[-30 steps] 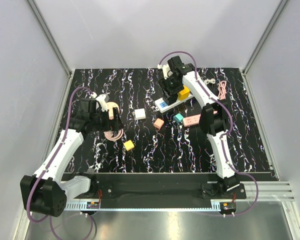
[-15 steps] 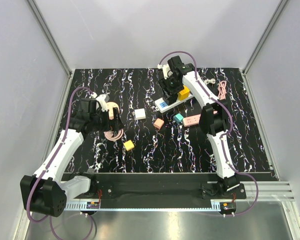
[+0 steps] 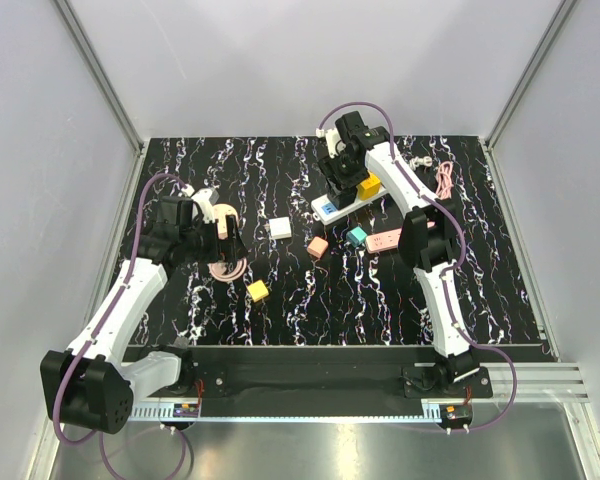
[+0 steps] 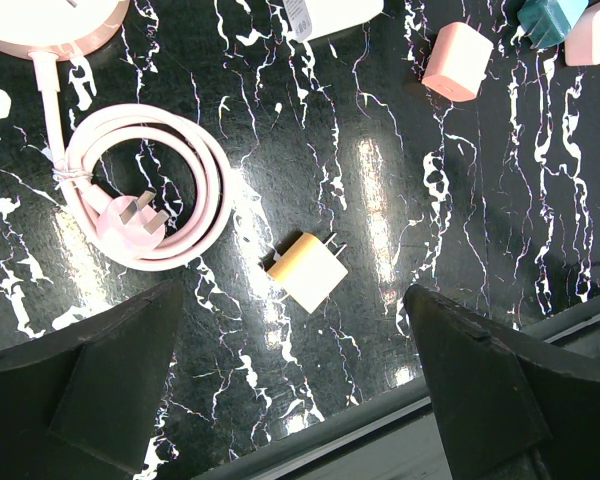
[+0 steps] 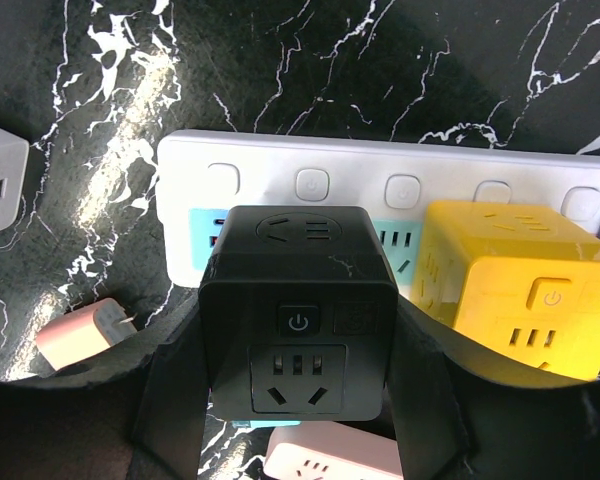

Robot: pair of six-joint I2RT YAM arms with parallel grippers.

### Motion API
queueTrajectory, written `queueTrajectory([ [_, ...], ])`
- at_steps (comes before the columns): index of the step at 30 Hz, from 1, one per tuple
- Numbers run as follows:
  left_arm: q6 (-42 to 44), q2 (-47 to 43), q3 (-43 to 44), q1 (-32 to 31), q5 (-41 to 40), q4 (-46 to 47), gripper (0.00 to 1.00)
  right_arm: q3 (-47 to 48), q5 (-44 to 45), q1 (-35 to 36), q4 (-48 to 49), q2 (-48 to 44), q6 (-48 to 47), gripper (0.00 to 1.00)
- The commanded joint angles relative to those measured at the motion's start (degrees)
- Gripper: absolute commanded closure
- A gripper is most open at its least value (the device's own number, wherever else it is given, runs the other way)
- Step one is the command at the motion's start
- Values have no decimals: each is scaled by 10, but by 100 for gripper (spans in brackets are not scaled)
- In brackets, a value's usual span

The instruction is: Insert the plug

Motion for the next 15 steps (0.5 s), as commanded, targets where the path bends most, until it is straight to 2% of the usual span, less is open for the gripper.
queueTrajectory([
  [1,9,-4,6,-2,8,18,1,2,34,-7,18,-50,-4,100],
  [15,9,-2,6,-2,12,18,1,15,27,1,13,-65,-5,100],
])
